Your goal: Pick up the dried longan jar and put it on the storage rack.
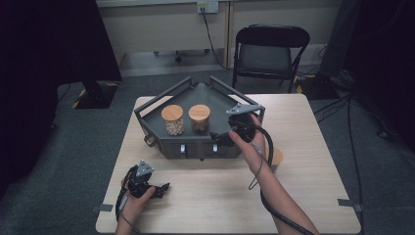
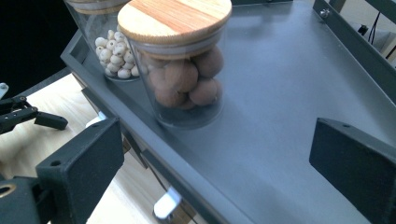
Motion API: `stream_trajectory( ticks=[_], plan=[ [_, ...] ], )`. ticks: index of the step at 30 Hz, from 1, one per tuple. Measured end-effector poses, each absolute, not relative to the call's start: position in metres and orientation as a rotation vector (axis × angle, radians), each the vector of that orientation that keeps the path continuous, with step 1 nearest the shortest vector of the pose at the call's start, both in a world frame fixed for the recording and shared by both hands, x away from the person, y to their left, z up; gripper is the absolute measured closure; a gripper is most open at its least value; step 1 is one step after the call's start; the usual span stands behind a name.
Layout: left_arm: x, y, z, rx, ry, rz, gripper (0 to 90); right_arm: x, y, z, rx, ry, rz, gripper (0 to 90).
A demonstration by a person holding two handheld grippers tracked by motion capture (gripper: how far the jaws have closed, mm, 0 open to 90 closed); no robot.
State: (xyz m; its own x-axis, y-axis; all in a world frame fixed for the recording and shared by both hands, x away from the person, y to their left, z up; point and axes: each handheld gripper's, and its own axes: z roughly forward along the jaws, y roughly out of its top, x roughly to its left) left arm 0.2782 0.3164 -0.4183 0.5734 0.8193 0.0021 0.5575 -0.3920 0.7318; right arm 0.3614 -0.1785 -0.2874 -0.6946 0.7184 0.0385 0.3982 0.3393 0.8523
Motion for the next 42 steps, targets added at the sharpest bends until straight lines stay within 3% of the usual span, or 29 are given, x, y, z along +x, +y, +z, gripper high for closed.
stream_trajectory(
  ticks=[15, 42],
  plan=[
    [0.278, 0.316, -0.418, 2.104, 1.094, 0.479, 0.1, 0.343, -0.203, -0.287, 0.991, 2.249, 1.301, 2.1],
    [0.278, 0.316, -0.418, 2.103, 1.095, 0.479, 0.1, 0.314, -0.246, -0.316, 1.039, 2.223, 1.314, 1.7]
  ],
)
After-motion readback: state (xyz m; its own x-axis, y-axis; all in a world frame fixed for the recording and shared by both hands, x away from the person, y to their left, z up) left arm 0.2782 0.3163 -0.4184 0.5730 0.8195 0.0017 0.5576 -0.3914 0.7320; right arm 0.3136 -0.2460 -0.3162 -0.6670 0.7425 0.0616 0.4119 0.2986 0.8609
